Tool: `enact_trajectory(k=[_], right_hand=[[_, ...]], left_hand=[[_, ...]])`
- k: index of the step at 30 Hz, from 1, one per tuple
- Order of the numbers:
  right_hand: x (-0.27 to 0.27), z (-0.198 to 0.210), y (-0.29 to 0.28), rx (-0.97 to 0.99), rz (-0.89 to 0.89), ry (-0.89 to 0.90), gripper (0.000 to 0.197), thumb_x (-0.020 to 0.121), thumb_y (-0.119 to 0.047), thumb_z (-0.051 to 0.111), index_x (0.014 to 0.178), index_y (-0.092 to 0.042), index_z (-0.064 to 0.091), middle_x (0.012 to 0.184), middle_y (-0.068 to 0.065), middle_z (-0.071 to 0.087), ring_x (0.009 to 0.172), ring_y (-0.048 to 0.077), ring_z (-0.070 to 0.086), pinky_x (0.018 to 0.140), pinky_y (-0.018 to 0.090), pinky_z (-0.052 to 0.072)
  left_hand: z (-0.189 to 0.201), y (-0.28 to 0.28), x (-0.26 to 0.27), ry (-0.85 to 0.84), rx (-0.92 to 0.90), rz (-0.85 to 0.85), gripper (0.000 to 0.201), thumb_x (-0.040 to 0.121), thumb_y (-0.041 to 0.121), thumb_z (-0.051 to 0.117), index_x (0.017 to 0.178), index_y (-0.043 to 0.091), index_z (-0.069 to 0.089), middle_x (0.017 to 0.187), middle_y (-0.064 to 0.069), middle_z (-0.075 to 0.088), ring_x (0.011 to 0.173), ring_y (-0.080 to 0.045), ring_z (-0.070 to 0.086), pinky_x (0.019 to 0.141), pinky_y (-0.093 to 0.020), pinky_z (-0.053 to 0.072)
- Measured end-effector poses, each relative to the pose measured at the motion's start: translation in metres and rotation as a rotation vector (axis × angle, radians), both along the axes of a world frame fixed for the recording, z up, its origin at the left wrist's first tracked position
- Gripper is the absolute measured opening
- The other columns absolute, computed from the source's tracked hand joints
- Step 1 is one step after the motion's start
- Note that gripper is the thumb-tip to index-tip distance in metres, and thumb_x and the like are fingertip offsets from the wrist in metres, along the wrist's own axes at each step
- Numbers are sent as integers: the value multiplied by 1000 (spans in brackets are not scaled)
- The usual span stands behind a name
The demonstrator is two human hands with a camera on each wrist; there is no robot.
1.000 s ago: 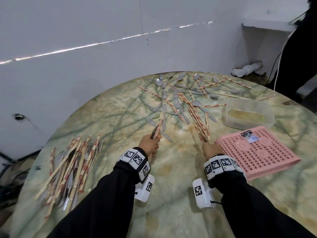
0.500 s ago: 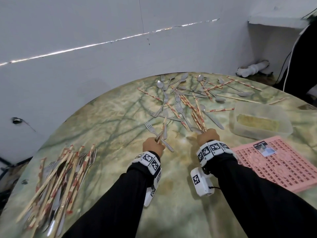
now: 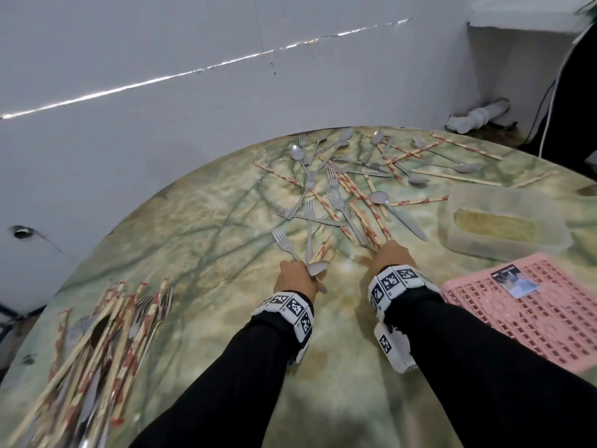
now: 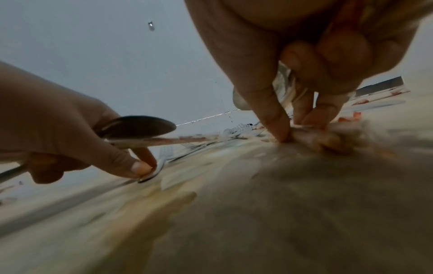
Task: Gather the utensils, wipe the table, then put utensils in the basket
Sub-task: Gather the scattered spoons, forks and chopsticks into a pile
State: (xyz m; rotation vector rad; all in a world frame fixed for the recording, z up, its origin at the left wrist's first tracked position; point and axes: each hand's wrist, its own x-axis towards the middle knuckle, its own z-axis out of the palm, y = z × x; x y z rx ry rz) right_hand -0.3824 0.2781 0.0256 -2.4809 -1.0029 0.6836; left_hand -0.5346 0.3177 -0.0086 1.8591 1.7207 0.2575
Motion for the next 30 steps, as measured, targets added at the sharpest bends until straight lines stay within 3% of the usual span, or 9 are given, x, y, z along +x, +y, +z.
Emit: enact_trajectory(k=[6,9,11,14,17,20,23,26,30], right_hand=[[-16,4,-21,-46,69,39,18,86,-10,58,95,5,61,102,20,67,93,33,64,67,28,42],[-26,2,-32,-89,85,72,19,84,-17,63,78,0,59,99,17,68,85,31,63,65,26,42],[-33,-1,-40,-113,78,79,26,83,-15,62,64,-4,48,100,16,68,75,29,57,63,25,41],[-45,-1,-53,-130,79,90,12,84,-12,59,84,0,59,104,16,67,84,31,62,65,26,43],[-52,-5,-62,-129,68,84,20,85,-10,56,101,1,59,109,17,64,100,32,63,68,27,44],[-56,-8,-70,-117,50,80,24,85,-13,56,105,0,56,114,17,61,105,33,60,74,29,45],[-54,-9,-73,-115,46,82,25,86,-15,56,106,-1,56,115,17,61,106,32,60,76,30,47],[-52,-8,-73,-115,41,102,24,85,-15,58,105,-1,56,113,16,62,103,32,61,69,28,43],[-51,-9,-73,-104,33,130,24,82,-15,60,102,-2,57,109,16,63,98,32,62,66,28,43]], left_hand=[[8,-7,-8,19,-68,-78,23,83,31,56,79,15,72,103,-8,60,72,-24,59,63,-28,47],[8,-18,-16,81,-76,-90,39,83,48,55,87,10,63,99,-14,59,73,-29,56,61,-28,40],[9,-27,-20,109,-67,-93,41,80,50,56,89,10,60,98,-15,59,80,-33,60,61,-28,41],[10,-32,-20,90,-60,-58,45,78,48,58,92,5,59,97,-15,58,83,-34,60,60,-29,38],[13,-34,-12,53,-14,-52,43,78,47,58,90,6,61,94,-15,59,83,-35,61,63,-31,41],[11,-35,-3,70,3,-83,41,79,47,58,86,7,63,91,-14,59,83,-34,62,67,-34,48],[12,-29,-1,38,-23,-59,37,81,42,60,84,4,62,85,-15,56,81,-34,62,62,-32,42],[11,-21,0,95,-4,-44,30,90,26,56,102,-2,57,101,-18,63,89,-34,61,69,-35,45],[14,-16,0,172,22,-67,28,90,11,49,115,2,56,113,-16,61,104,-32,60,77,-32,46]])
